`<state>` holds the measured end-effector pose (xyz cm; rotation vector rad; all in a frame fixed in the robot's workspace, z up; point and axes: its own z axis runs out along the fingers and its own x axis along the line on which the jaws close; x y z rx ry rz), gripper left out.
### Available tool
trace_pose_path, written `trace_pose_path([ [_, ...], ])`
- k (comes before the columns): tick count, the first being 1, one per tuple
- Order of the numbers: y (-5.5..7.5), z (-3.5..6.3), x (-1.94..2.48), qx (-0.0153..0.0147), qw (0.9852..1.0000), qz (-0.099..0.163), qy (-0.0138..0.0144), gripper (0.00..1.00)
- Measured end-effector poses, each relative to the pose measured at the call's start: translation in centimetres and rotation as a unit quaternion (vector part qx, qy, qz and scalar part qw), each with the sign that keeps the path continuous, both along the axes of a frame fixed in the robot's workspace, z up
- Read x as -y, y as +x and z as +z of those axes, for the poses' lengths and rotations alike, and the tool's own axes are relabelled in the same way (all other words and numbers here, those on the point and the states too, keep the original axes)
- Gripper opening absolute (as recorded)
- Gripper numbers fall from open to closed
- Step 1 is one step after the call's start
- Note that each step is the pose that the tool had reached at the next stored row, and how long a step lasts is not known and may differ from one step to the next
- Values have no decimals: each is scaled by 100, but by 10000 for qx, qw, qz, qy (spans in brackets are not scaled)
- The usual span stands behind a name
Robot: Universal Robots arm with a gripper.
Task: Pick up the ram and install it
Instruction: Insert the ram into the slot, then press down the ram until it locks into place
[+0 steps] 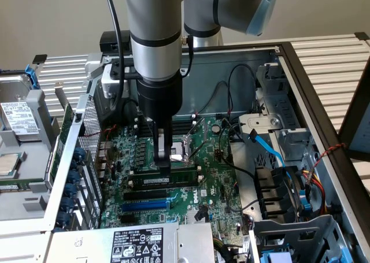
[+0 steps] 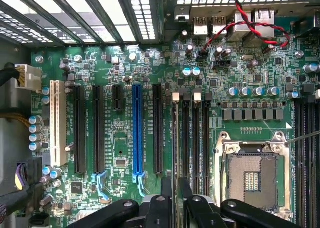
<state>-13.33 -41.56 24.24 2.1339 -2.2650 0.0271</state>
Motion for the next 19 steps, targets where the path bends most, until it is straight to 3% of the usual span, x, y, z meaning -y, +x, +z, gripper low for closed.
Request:
trace_pose_path([
  [8, 0, 66, -5, 0, 10000, 0, -99, 20],
  [10, 0, 67, -6, 1, 9999, 0, -114, 11],
  [19, 0, 61, -7, 0, 9999, 0, -121, 10],
])
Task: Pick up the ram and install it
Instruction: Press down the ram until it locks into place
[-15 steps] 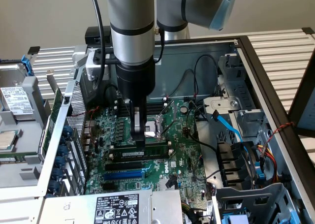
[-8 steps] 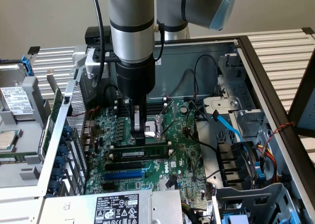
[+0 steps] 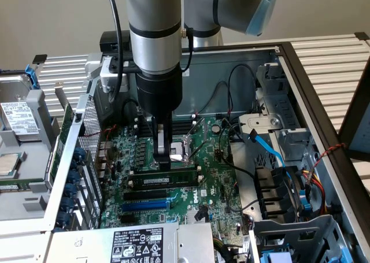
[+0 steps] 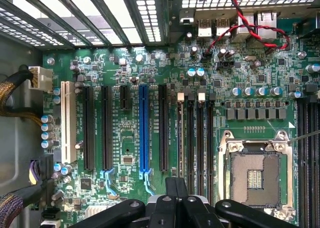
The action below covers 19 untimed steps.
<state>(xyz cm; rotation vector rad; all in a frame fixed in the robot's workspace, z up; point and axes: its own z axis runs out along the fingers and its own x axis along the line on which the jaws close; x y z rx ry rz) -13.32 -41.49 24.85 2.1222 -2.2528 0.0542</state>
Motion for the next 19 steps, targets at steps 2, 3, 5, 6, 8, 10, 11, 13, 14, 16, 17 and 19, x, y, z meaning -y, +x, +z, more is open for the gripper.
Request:
trace_pose_path([
  [2, 0, -6, 0, 1, 10000, 0, 1, 10],
  [3, 0, -10, 0, 0, 10000, 0, 0, 10],
  [5, 0, -16, -2, 0, 10000, 0, -1, 10],
  [6, 0, -19, -4, 0, 10000, 0, 0, 10],
  [8, 0, -24, -13, 0, 10000, -1, 0, 10],
  [10, 0, -29, -29, 1, 10000, 0, 1, 10],
  [11, 0, -30, -34, 1, 10000, 0, 1, 10],
  [13, 0, -30, -33, 0, 10000, 0, 0, 10],
  [14, 0, -33, -33, 0, 10000, 0, 0, 10],
  [16, 0, -39, -34, 0, 10000, 0, 0, 10],
  [17, 0, -42, -34, 0, 10000, 0, 0, 10],
  [19, 0, -46, -34, 0, 10000, 0, 0, 10],
])
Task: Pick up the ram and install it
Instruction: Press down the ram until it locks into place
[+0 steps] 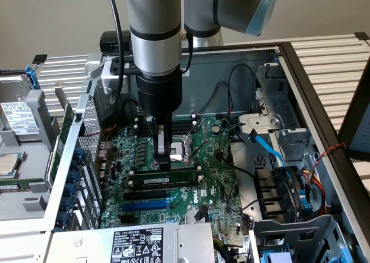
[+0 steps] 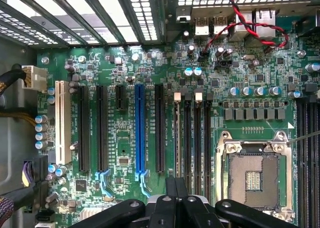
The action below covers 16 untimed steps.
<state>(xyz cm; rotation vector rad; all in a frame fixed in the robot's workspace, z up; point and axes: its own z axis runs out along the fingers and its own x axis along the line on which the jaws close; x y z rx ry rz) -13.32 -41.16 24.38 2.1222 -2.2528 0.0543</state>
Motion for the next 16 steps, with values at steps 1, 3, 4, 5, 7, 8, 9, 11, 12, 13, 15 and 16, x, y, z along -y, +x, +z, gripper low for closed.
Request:
trace_pose_path([
  [1, 0, -2, 0, 0, 10000, 0, 0, 10],
  [3, 0, -6, 0, 0, 10000, 0, 0, 10],
  [4, 0, -7, 0, 0, 10000, 0, 0, 10],
  [5, 0, -7, 0, -1, 10000, 0, 0, 10],
  [7, 0, -7, 0, 0, 10000, 0, 0, 10],
  [8, 0, -8, 0, 0, 10000, 0, 0, 10],
  [9, 0, -10, 0, 1, 10000, 0, 1, 10],
  [11, 0, -16, 0, 0, 10000, 0, 1, 10],
  [12, 0, -18, 0, 0, 10000, 0, 0, 10],
  [13, 0, -19, 0, 0, 10000, 0, 0, 10],
  [15, 0, -20, 0, 0, 10000, 0, 0, 10],
  [16, 0, -23, 0, 0, 10000, 0, 1, 10],
])
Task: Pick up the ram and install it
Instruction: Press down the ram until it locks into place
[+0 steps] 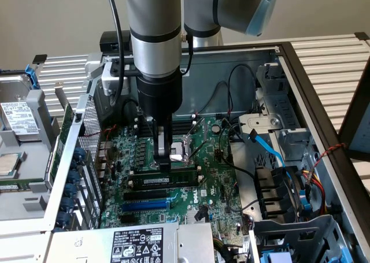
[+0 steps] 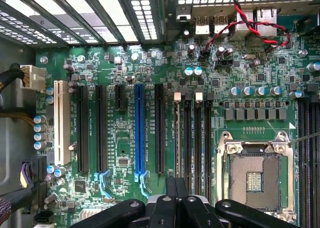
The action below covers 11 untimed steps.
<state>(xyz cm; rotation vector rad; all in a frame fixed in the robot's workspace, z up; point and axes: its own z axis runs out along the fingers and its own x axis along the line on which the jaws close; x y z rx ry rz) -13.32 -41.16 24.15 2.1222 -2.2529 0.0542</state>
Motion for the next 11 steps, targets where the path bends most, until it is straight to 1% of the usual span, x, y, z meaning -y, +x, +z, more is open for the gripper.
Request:
trace_pose_path([
  [6, 1, -11, -1, 0, 10000, 0, 0, 10],
  [10, 10, -12, -28, 0, 10000, -1, 0, 10],
  [11, 10, -12, -29, 0, 10000, 0, 0, 10],
])
